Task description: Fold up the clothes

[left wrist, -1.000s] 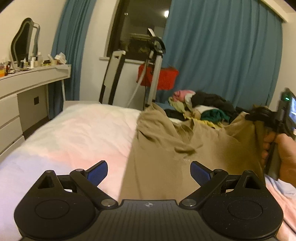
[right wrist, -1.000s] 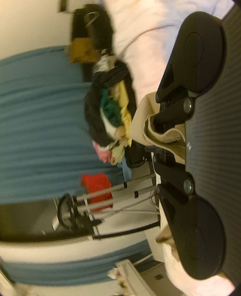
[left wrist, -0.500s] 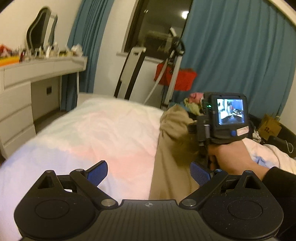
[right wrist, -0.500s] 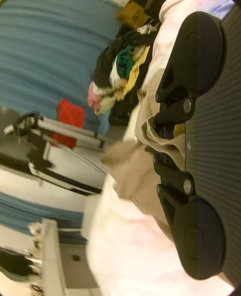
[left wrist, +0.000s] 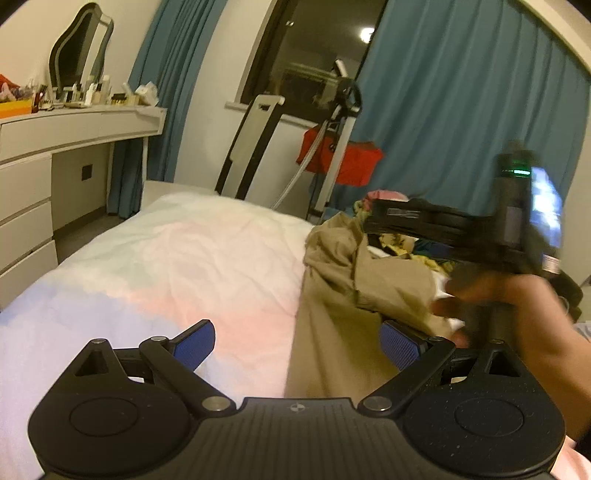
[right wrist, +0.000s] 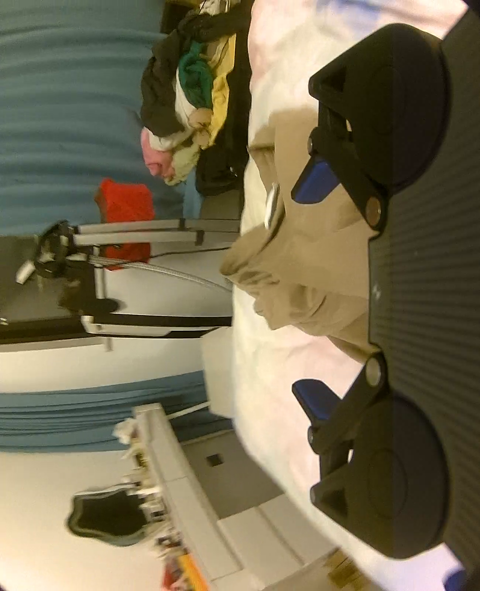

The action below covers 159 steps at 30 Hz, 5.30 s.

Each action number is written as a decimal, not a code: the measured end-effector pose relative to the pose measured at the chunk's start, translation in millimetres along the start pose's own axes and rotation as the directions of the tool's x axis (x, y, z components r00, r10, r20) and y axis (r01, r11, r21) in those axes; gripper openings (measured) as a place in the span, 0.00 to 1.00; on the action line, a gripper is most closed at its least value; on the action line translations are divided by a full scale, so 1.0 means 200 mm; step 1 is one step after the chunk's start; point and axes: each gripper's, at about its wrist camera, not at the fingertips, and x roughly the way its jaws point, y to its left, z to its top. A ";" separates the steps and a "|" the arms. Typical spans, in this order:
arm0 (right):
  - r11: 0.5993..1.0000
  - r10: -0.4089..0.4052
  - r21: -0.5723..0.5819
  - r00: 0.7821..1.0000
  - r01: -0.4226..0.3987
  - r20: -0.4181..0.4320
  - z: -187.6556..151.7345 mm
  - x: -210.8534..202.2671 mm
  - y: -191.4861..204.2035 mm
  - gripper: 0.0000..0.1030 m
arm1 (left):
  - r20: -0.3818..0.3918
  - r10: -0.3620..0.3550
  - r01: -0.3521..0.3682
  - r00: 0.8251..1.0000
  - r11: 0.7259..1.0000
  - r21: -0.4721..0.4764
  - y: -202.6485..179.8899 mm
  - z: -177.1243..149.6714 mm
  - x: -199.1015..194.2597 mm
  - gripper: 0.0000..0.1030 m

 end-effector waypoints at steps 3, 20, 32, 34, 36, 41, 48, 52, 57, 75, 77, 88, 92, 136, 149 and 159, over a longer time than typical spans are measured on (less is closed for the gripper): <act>0.998 -0.007 0.060 0.999 0.004 0.040 -0.03 -0.30 -0.08 1.00 | 0.018 -0.013 0.012 1.000 1.000 0.023 -0.06 0.00 -0.06 0.94; 0.946 -0.078 0.319 0.993 0.047 0.085 -0.54 -1.41 -0.56 1.00 | -0.176 -0.165 0.196 0.970 0.966 0.171 -0.63 -0.43 -0.36 0.91; 0.844 -0.014 0.535 0.995 -0.043 0.101 -0.67 -1.52 -0.91 1.00 | -0.462 -0.269 0.391 0.845 0.900 0.192 -1.18 -0.88 -0.27 0.60; 0.823 -0.016 0.566 0.995 -0.046 0.103 -0.68 -1.52 -0.97 1.00 | -0.500 -0.282 0.413 0.819 0.894 0.173 -1.22 -0.94 -0.23 0.55; 0.808 -0.032 0.589 0.994 -0.036 0.104 -0.69 -1.52 -1.01 1.00 | -0.543 -0.285 0.436 0.790 0.883 0.172 -1.26 -0.99 -0.18 0.50; 0.769 -0.044 0.639 0.996 -0.013 0.074 -0.72 -1.48 -1.10 1.00 | -0.595 -0.321 0.481 0.737 0.867 0.128 -1.25 -1.04 -0.08 0.50; 0.778 -0.035 0.628 0.999 0.006 0.033 -0.71 -1.43 -1.08 1.00 | -0.574 -0.334 0.474 0.747 0.873 0.109 -1.19 -1.02 -0.07 0.01; 0.771 -0.042 0.637 0.998 0.008 0.038 -0.72 -1.45 -1.08 1.00 | -0.528 -0.367 0.464 0.766 0.884 0.059 -1.06 -0.89 -0.17 0.00; 0.758 -0.046 0.652 0.998 0.003 0.049 -0.72 -1.47 -1.09 1.00 | -0.460 -0.406 0.451 0.790 0.892 -0.013 -0.88 -0.71 -0.30 0.00; 0.814 0.227 0.576 0.955 -0.076 -0.194 -0.84 -1.19 -0.75 1.00 | -0.504 -0.146 0.077 0.852 0.985 -0.154 -0.09 -0.38 -0.43 0.10; 0.808 0.285 0.579 0.932 -0.107 -0.226 -0.87 -1.15 -0.69 0.99 | -0.504 -0.149 0.060 0.851 0.980 -0.190 -0.03 -0.35 -0.41 0.31; 0.881 0.287 0.459 0.903 -0.118 -0.319 -0.92 -1.10 -0.46 0.72 | -0.530 -0.153 -0.017 0.834 0.953 -0.302 0.15 -0.40 -0.28 0.51; 0.920 0.344 0.299 0.888 -0.253 -0.305 -0.90 -1.15 -0.28 0.72 | -0.486 -0.195 0.068 0.852 0.961 -0.267 0.12 -0.40 -0.33 0.51; 0.747 0.437 0.663 0.783 -0.043 -0.442 -1.13 -1.05 -0.43 0.70 | -0.598 -0.120 -0.101 0.793 0.941 -0.322 0.15 -0.46 -0.22 0.61; 0.811 0.412 0.583 0.758 -0.052 -0.505 -1.09 -1.15 -0.29 0.14 | -0.665 -0.089 -0.062 0.741 0.978 -0.200 0.10 -0.47 -0.26 0.06; 0.777 0.381 0.596 0.904 -0.201 -0.192 -0.59 -1.55 -0.48 0.10 | -0.324 -0.487 0.291 0.811 0.817 -0.498 0.13 -0.10 -0.71 0.05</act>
